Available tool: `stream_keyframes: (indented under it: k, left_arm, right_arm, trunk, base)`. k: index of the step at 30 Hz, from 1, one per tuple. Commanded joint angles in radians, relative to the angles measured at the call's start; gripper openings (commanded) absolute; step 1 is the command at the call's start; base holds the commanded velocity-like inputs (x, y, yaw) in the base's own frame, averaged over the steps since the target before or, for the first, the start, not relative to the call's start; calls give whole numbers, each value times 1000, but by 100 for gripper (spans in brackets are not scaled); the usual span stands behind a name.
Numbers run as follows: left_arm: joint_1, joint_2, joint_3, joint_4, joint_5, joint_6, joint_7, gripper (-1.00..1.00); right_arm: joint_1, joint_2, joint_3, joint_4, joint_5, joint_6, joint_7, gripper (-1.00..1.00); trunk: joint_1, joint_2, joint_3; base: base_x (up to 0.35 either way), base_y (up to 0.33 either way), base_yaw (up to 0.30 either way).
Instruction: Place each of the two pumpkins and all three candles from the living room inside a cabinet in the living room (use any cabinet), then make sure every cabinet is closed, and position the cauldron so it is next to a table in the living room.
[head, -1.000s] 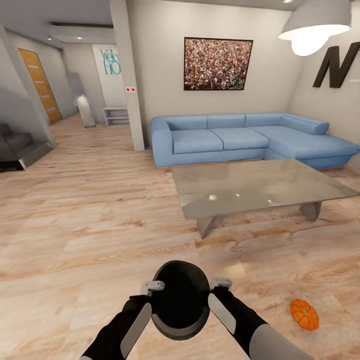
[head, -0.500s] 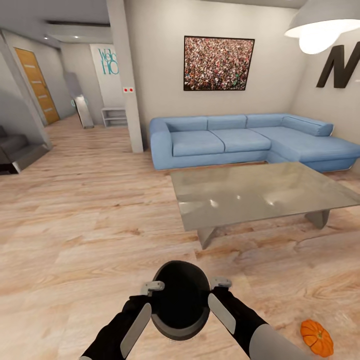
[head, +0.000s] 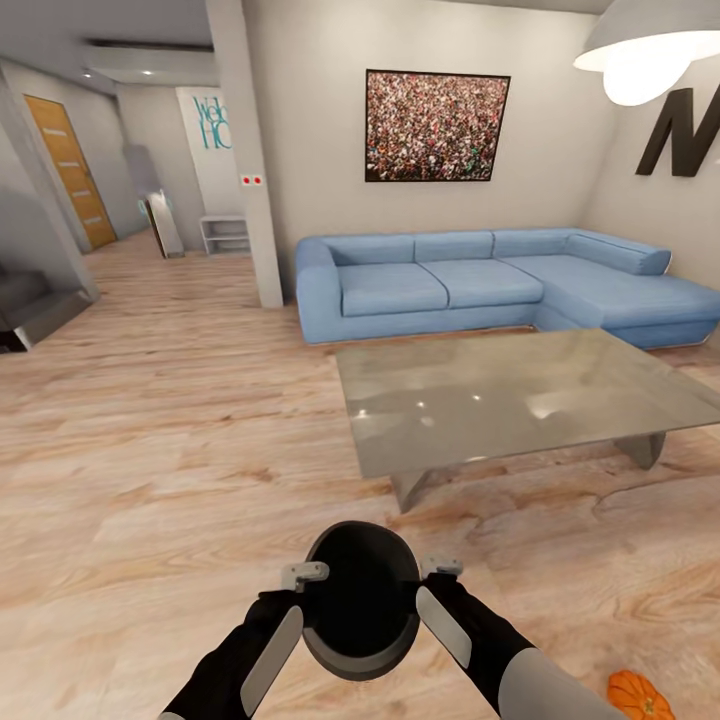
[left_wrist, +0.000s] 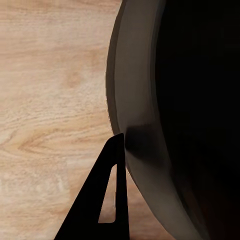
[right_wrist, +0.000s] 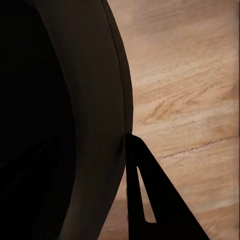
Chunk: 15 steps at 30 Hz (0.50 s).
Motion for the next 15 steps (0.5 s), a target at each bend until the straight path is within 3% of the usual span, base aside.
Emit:
stream_keyframes:
  k: [1,6,12,15]
  left_arm:
    - [-1,1,-3,-51,31,-12,2,-100]
    - [-1,1,-3,-51,31,-12,2,-100]
    - [-1,1,-3,-51,31,-12,2,-100]
    - [-1,1,-3,-51,31,-12,2,-100]
  right_arm:
    - [-1,-3,-11,-1,-4,4,-7,-100]
    - [-1,-3,-11,-1,-4,4,-7,-100]
    - [-1,-3,-11,-1,-4,4,-7,-100]
    - [-1,-3,-11,-1,-4,4,-7,-100]
  trunk:
    - [0,-1,-1]
    - [0,-1,-1]
    - [0,-1,-1]
    - [12,-22,-10]
  base:
    - [122,-164,0]
    - [148,-165,0]
    - [28,-28,0]
    - [2,-2,0]
